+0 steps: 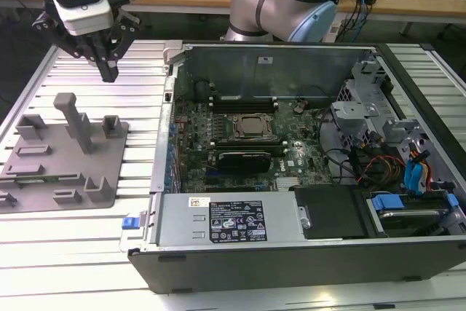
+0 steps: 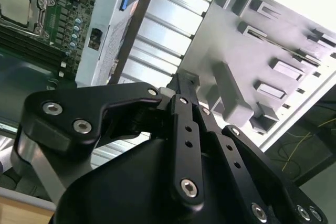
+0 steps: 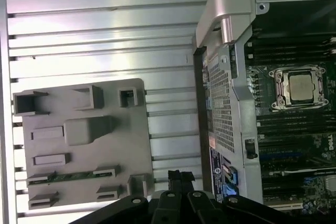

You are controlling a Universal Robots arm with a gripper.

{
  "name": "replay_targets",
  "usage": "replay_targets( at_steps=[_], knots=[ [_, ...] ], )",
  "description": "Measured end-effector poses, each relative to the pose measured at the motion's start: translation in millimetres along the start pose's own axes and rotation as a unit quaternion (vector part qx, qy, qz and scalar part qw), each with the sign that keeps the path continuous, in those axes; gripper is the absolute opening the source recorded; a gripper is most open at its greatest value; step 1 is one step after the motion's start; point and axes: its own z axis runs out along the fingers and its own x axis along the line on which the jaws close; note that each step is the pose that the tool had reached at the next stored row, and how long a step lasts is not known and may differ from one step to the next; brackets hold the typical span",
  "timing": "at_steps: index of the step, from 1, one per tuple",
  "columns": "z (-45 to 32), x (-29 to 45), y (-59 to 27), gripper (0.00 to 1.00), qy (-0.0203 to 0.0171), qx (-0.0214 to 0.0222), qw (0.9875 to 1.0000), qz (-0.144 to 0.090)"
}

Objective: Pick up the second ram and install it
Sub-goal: 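Reach for the second ram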

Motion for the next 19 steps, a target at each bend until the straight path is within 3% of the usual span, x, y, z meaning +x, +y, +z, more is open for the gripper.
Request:
replay_targets(
  at_steps=[5,7,11,14,19],
  knots=[
    [-0.3,8.9,-0.7,0.08,0.0000,0.0000,1.0000,0.000],
    [-0.6,19.0,-1.4,0.08,0.0000,0.0000,1.0000,0.000],
    [-0.8,26.4,-2.0,0.08,0.0000,0.0000,1.0000,0.000],
    [-0.9,27.8,-2.0,0.08,0.0000,0.0000,1.0000,0.000],
    [-1.1,39.0,-2.9,0.08,0.0000,0.0000,1.0000,0.000]
  ],
)
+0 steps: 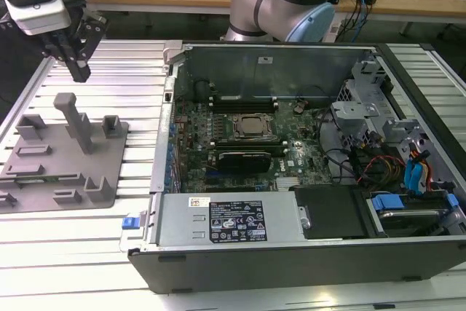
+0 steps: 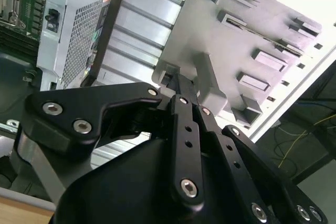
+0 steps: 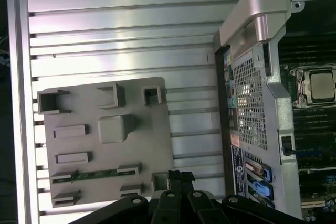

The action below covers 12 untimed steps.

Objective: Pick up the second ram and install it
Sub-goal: 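Reach for the second ram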

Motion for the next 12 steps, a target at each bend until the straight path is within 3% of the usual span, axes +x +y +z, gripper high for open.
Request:
replay_targets(
  at_steps=[3,5,6,12],
  knots=[
    [-0.3,15.6,-1.2,0.08,0.0001,0.0000,1.0000,0.000],
    [-0.4,21.4,-1.6,0.08,0.0000,0.0000,1.0000,0.000],
    [-0.6,30.7,-2.3,0.08,0.0000,0.0000,1.0000,0.000],
    [-1.0,49.4,-3.7,0.08,0.0000,0.0000,1.0000,0.000]
  ],
)
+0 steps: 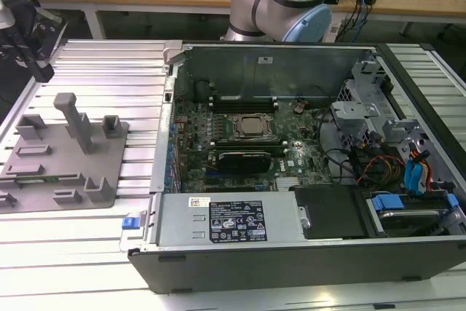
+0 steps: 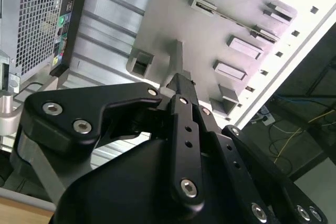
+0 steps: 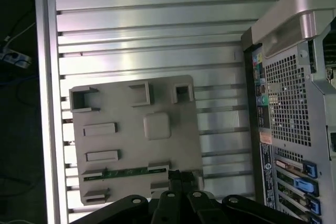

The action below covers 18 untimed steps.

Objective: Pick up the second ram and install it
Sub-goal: 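Reach for the second ram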

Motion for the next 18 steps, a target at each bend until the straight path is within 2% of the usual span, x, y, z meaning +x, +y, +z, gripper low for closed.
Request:
replay_targets(
  at_steps=[5,11,14,16,18],
  knots=[
    [-0.2,7.6,-0.6,0.08,0.0000,0.0000,1.0000,0.000],
    [-0.4,20.6,-1.6,0.08,0.0000,0.0000,1.0000,0.000],
    [2.7,25.7,-2.1,0.08,0.0000,0.0000,1.0000,0.000],
    [3.0,26.2,-2.1,0.08,0.0000,0.0000,1.0000,0.000],
    [8.5,27.9,-3.0,0.08,0.0000,0.0000,1.0000,0.000]
  ],
)
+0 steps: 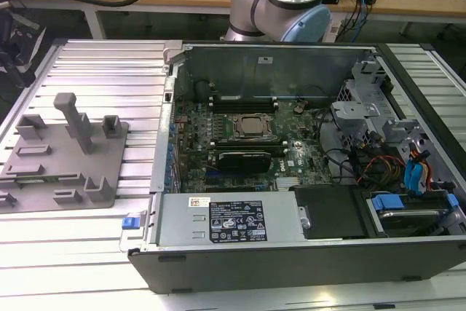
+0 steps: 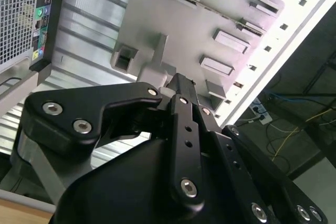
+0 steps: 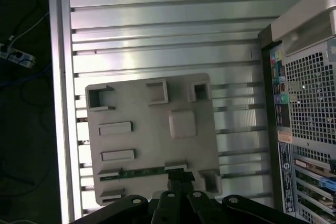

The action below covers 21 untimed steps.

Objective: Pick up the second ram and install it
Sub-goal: 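Reach for the second ram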

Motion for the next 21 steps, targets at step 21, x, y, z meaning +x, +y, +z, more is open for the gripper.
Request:
replay_targets(
  at_steps=[21],
  knots=[
    [44.5,30.9,-16.4,0.08,0.0000,-0.0001,1.0000,0.000]
  ],
)
